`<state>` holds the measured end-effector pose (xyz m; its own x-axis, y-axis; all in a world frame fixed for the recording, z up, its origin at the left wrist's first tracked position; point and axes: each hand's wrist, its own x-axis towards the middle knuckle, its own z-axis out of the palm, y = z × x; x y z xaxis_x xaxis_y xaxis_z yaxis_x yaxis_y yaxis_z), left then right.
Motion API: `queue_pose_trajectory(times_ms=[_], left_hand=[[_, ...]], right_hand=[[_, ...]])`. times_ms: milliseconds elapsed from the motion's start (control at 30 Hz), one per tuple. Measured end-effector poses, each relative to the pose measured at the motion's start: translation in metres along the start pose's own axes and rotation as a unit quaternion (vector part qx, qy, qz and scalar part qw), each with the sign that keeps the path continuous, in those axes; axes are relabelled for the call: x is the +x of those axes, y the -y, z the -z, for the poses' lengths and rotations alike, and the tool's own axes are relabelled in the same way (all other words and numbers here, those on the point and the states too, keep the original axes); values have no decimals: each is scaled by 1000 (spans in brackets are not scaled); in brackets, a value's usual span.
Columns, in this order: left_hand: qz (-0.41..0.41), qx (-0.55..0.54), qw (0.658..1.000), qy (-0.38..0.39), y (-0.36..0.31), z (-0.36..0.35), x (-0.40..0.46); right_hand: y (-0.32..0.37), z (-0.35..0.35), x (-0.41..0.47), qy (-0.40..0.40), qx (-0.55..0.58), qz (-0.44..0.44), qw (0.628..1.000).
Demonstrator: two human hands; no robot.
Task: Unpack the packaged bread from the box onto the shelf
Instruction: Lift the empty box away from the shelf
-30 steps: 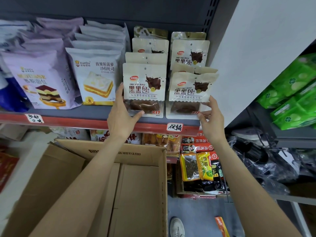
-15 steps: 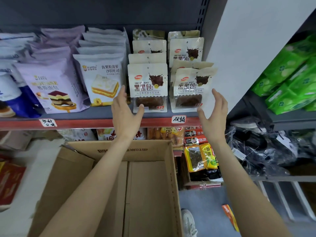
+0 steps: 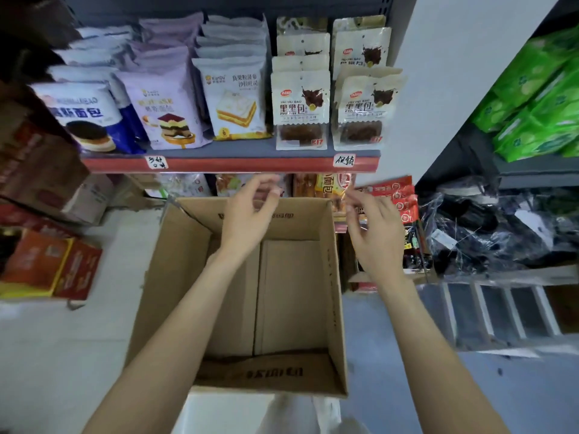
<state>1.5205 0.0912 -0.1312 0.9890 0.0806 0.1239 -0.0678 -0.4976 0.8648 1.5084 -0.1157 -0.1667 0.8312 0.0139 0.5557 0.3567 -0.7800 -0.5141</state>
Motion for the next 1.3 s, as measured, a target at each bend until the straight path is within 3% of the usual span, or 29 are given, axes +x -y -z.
queue_pose_trajectory(times_ms=[67,200,267,367,467,567,633,700,800,967,1100,1300], left_hand=[[38,44,997,47,12,3,-29],[149,78,982,84,43,5,-95],[222,54,972,50,58,4,-135],[331,3,939,-92,81,0,-200],[423,-66,871,-243,91,-4,-255],[520,-125,774,-339,104,-10,-290],[584,-235,705,-326,113,-20,-303],[613,-323,676,-250,117,-39,-305],[611,-362,679,-189,118,-72,-295],[581,-314,710,-242,124,-81,-296],[553,-279,730,-288,128,-37,-322],[532,-245,719,-375,148,63,-378]], right_hand=[[2,5,-30,45,12,-15,999],[-13,9,-96,212,17,-103,972],[-24,8,-130,281,40,-163,945],[-38,3,-175,358,75,-284,887],[-41,-5,-197,380,147,-395,823],[-36,-19,-193,384,202,-435,789],[-32,-32,-185,394,221,-440,776],[-28,-44,-180,411,210,-424,779],[-33,-49,-179,437,167,-396,791],[-11,-34,-193,446,209,-381,783],[37,-31,-214,439,258,-365,780],[135,-56,-237,476,301,-373,737]])
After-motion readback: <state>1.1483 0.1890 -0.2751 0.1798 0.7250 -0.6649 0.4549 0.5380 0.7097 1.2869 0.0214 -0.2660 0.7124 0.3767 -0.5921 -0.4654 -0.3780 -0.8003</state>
